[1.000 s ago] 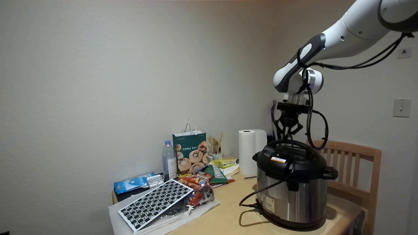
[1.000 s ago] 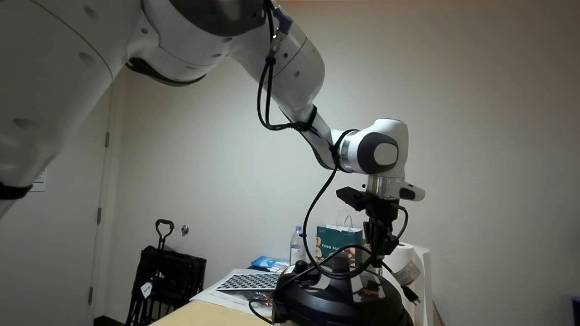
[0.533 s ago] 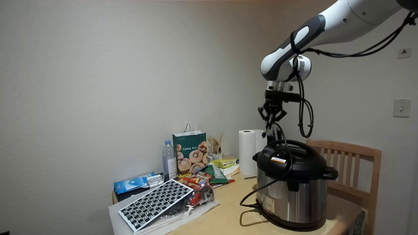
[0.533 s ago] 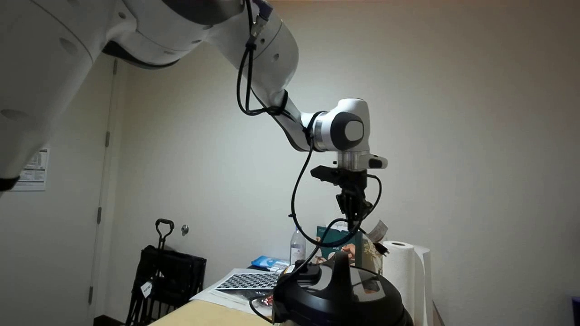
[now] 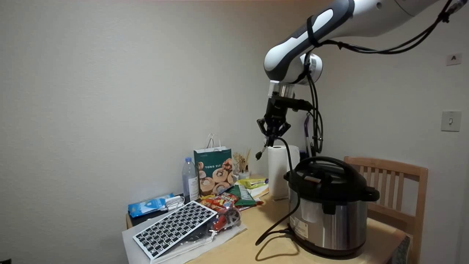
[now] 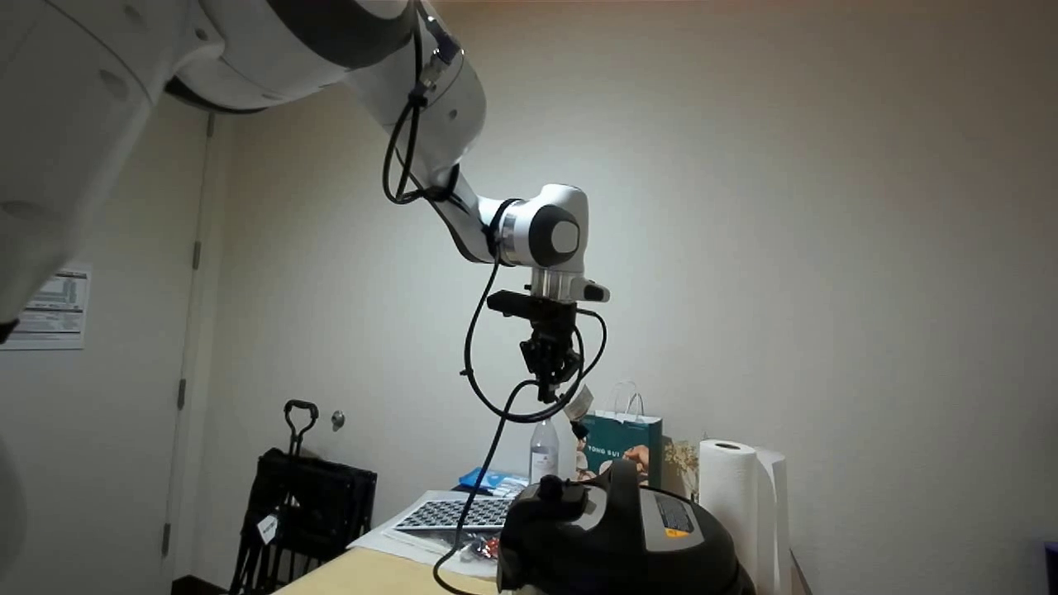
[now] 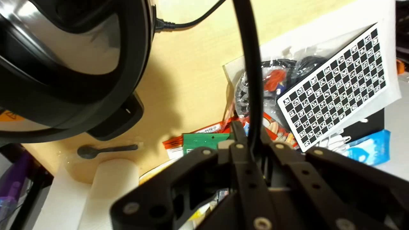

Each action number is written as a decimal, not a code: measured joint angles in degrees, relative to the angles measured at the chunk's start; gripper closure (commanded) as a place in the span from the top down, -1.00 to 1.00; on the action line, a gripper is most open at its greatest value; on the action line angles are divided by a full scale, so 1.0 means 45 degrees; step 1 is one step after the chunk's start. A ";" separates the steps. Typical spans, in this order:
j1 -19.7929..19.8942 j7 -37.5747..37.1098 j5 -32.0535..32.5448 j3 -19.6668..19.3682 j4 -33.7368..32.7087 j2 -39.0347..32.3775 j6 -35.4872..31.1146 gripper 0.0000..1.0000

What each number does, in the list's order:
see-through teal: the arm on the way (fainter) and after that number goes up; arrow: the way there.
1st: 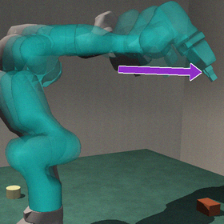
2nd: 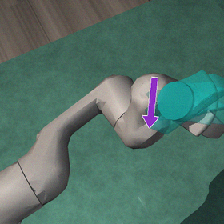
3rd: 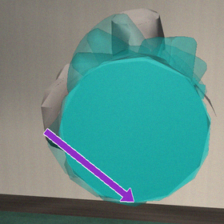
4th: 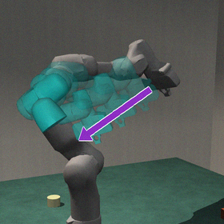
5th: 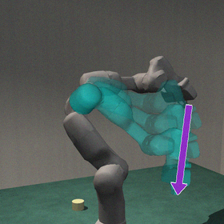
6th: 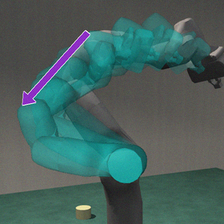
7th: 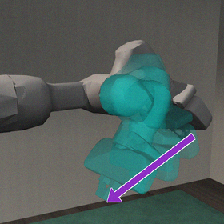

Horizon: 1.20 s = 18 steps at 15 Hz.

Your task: Remove the cable from the top of the rice cooker

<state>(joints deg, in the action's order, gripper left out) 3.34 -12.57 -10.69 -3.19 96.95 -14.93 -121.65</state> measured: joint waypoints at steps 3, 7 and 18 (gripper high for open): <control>0.0094 0.0256 -0.0023 -0.0026 -0.0016 -0.0002 0.0053 -0.95; -0.0064 0.0358 0.0157 0.0085 -0.0070 -0.0111 0.0056 -0.95; -0.3111 0.1053 0.1890 0.1735 -0.3937 -0.4265 0.1509 -0.81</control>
<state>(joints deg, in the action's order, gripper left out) -10.66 -7.84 -2.18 4.62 79.23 -34.12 -114.86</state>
